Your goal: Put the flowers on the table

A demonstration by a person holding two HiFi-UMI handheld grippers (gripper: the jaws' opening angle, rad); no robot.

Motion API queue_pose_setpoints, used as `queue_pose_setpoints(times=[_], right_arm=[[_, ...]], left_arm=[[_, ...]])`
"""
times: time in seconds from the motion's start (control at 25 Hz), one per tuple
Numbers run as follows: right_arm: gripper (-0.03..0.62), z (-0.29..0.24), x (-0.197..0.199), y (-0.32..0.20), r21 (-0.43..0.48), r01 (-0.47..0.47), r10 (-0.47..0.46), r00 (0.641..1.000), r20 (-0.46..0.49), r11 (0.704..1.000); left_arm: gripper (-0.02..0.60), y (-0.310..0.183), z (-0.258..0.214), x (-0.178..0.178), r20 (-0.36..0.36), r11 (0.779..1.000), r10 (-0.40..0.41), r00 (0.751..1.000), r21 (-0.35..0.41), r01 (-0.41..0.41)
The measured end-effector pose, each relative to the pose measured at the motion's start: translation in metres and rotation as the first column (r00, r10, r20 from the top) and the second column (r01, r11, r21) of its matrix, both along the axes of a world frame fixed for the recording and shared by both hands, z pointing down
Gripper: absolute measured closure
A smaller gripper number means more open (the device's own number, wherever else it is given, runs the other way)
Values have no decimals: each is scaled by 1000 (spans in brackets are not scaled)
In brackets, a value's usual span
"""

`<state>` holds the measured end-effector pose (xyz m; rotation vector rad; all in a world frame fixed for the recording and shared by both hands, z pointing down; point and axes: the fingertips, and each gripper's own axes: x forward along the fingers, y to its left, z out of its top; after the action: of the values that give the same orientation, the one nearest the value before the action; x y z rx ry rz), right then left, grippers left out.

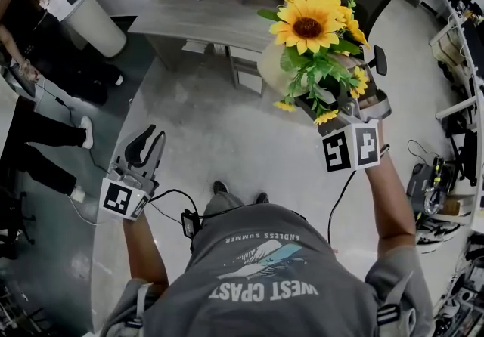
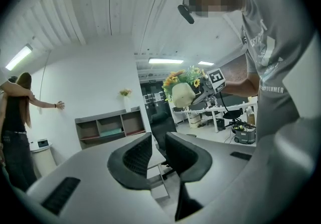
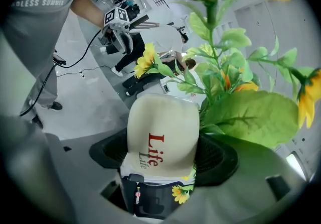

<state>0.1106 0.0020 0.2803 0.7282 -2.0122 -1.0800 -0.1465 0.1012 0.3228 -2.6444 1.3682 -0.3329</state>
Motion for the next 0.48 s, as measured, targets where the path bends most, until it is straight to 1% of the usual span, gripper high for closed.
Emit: queue_pose_setpoints(times=[0.2,0.32,0.48], right_arm=[[203,5,0,-5,-2,-30,30,999,-17,1000],[203,7,1,-9,5,-68,68,997,-30,998],[203,8,-3,-7,-9,-119,119,993,-28,993]], left_arm=[[490,-18,13,-2,-12,999,38,999,-13,-38],[491,-31,18,-4,-20,997,74,997,-5,-74],[490,-47,16,-13,-26,993,116,993,-2,-116]])
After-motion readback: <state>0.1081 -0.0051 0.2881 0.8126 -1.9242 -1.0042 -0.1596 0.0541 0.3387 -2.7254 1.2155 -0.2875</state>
